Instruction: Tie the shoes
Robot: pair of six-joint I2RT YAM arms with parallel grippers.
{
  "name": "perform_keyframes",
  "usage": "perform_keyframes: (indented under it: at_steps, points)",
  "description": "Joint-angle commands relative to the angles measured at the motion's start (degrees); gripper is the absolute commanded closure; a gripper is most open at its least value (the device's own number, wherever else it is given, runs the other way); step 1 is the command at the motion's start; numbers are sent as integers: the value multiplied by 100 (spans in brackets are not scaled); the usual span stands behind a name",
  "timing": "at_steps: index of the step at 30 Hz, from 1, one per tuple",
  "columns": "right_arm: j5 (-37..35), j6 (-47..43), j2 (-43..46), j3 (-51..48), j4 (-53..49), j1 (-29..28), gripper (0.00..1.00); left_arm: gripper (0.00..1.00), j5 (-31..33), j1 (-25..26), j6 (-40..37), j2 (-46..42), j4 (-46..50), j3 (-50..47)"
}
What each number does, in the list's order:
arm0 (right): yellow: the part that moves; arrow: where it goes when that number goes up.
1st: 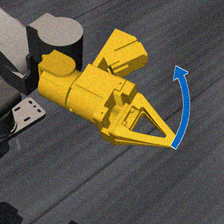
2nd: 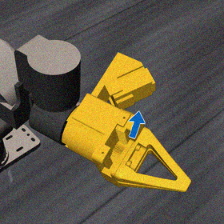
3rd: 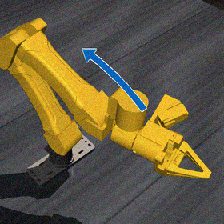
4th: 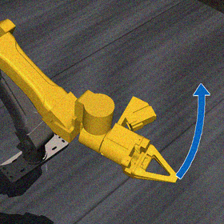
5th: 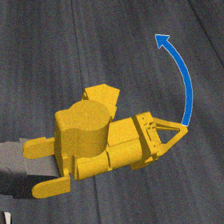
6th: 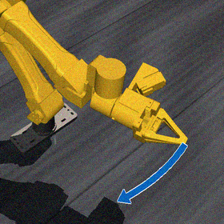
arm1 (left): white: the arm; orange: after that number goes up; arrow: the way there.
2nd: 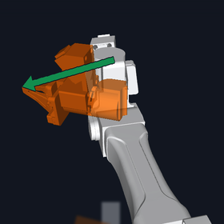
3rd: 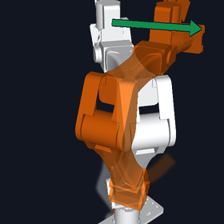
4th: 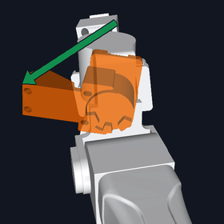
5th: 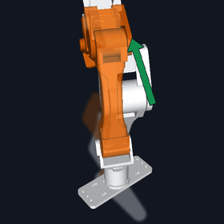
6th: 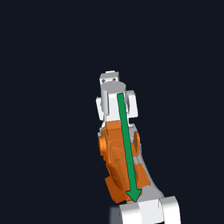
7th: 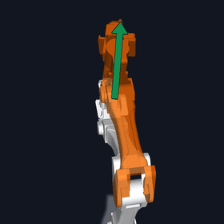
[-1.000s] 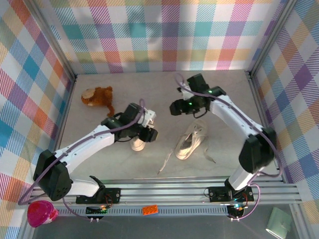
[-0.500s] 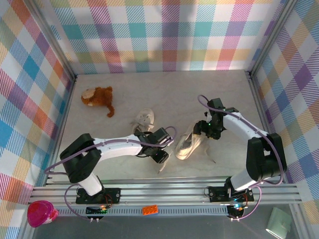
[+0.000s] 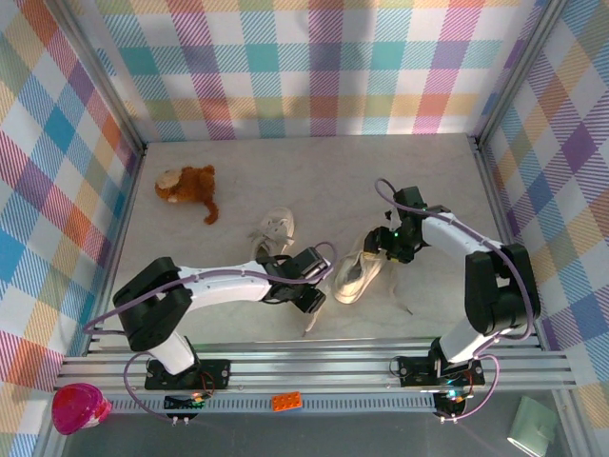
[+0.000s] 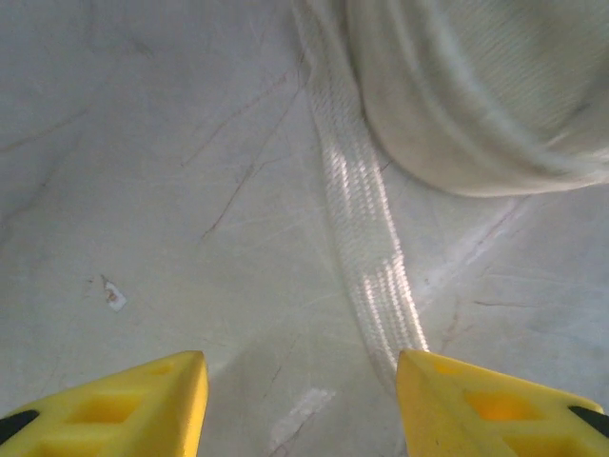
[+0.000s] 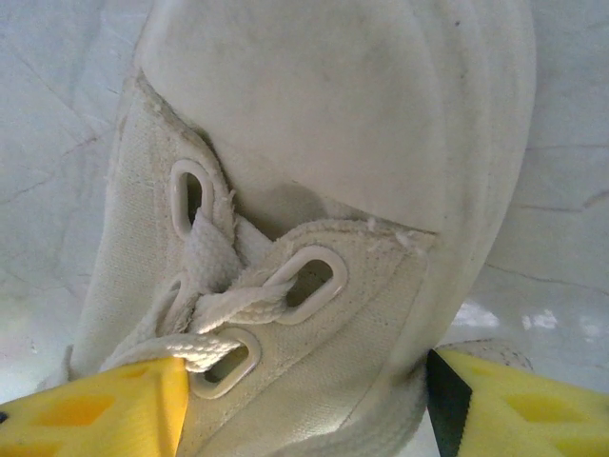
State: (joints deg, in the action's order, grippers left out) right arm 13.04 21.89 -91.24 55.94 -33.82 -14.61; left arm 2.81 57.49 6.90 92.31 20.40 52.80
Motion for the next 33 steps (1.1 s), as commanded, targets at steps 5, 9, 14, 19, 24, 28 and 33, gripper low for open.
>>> perform_keyframes:
  at_steps: [5, 9, 14, 19, 24, 28, 33]
  points:
    - [318, -130, -248, 232, 319, 2, 34, 45, -117, 261, 402, 307, -220, 28]
    - [252, -296, -230, 290, 218, -6, 33, 45, 29, 324, 616, 877, -221, 145]
    - [526, -708, -298, 393, 172, -20, 33, 76, 504, 324, 717, 1025, -27, 298]
    - [1064, -1418, -769, 934, -23, -256, 33, 100, 966, 315, 516, 164, 320, 433]
    - [1334, -1654, -1132, 1579, -71, -668, 34, 100, 1260, 47, 246, -780, 723, 705]
    - [753, -1294, -950, 2008, -476, -654, 31, 100, 880, -441, -60, -784, 1036, 1211]
    - [-198, -734, -642, 2354, -1447, -400, 30, 100, 210, -1064, -420, -444, 1218, 1890]
